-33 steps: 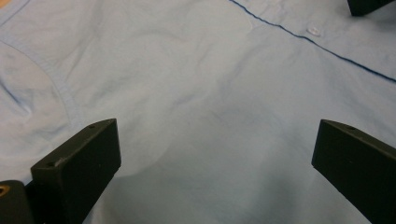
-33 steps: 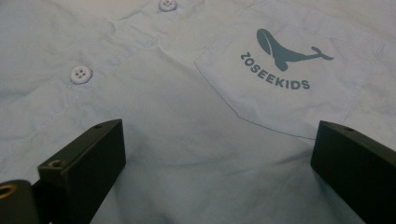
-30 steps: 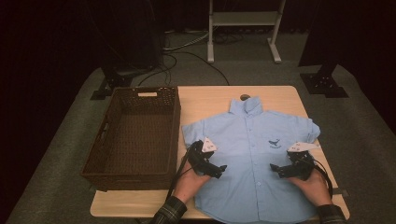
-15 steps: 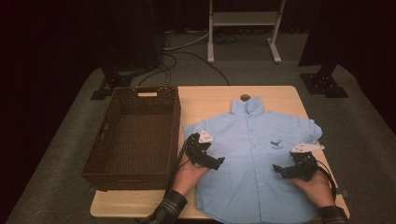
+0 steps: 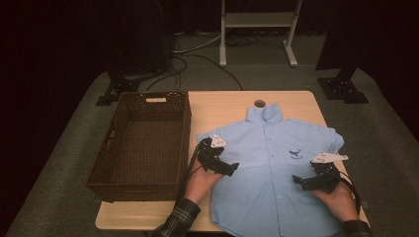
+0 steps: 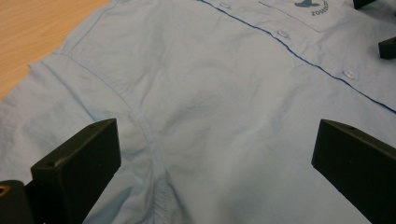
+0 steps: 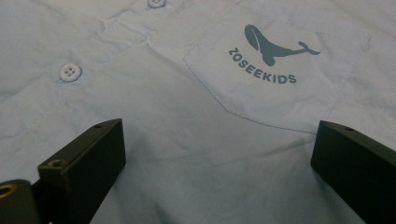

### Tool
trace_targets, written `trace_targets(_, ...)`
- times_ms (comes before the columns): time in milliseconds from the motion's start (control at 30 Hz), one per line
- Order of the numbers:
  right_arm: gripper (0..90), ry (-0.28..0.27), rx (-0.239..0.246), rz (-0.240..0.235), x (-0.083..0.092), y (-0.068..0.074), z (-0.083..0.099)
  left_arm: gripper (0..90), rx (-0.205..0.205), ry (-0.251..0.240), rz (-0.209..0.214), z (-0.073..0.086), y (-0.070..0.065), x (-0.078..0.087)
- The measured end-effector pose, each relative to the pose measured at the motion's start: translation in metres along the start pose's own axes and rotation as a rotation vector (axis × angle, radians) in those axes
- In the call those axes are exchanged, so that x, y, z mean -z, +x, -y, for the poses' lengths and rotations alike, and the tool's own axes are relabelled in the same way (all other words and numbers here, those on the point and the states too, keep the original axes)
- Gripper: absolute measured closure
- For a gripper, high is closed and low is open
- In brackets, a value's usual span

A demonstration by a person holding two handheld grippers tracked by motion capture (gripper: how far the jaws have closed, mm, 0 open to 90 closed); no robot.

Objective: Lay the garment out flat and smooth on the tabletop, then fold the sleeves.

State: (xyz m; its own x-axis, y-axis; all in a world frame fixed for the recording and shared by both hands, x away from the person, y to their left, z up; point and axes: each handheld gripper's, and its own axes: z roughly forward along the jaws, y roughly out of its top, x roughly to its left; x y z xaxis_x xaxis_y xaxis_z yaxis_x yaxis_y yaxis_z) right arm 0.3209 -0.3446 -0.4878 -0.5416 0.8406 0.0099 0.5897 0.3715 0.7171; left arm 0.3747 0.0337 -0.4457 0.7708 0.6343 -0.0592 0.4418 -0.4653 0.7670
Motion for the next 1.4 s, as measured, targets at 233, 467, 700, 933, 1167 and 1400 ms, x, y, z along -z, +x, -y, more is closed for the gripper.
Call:
trace_targets(233, 2.0, 0.000, -0.016, 0.016, 0.011, -0.005, 0.010, 0.1, 0.015, -0.011, -0.015, -0.006, 0.006, -0.003)
trace_targets(467, 1.9, 0.001, -0.019, 0.020, 0.012, -0.006, 0.012, 0.1, 0.033, -0.022, -0.021, -0.008, 0.011, -0.006)
trace_targets(700, 2.0, 0.001, -0.019, 0.020, 0.012, -0.006, 0.012, 0.1, 0.054, -0.039, -0.022, -0.014, 0.018, -0.007)
trace_targets(933, 1.9, 0.001, -0.019, 0.020, 0.012, -0.006, 0.012, 0.1, 0.069, -0.047, -0.036, -0.020, 0.023, -0.009)
trace_targets(1167, 1.9, 0.001, -0.019, 0.020, 0.012, -0.006, 0.012, 0.1, 0.087, -0.043, -0.076, -0.027, 0.034, -0.011)
trace_targets(1400, 1.9, 0.001, -0.019, 0.019, 0.012, -0.006, 0.012, 0.6, 0.112, -0.022, -0.104, -0.028, 0.045, -0.017)
